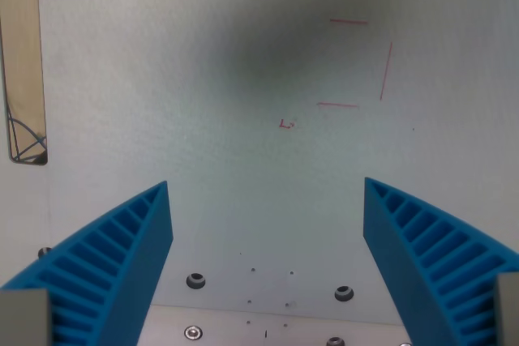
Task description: Rotate around gripper positive y
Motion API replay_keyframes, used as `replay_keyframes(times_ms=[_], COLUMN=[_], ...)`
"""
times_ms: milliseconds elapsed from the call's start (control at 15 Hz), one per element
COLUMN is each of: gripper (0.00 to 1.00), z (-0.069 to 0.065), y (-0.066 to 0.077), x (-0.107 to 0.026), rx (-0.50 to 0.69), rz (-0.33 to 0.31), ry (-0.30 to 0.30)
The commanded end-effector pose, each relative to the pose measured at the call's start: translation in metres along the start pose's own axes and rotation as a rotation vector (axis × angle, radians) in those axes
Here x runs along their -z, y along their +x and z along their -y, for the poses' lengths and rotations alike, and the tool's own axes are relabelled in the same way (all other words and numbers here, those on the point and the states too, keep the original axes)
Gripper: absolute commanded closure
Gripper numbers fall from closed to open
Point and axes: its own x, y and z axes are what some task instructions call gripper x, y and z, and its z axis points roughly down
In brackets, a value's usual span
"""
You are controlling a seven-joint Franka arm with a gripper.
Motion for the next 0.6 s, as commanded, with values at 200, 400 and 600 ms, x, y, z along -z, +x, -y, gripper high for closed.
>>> replay_keyframes(times_ms=[200,400,600], gripper=[0.00,0.00,0.00], z=[-0.0001,-0.0001,-0.0001], y=[-0.0001,-0.0001,-0.0001], x=[0.0020,0.0020,0.0020], rx=[0.000,0.000,0.000], rz=[-0.039,-0.074,-0.109], ry=[0.000,0.000,0.000])
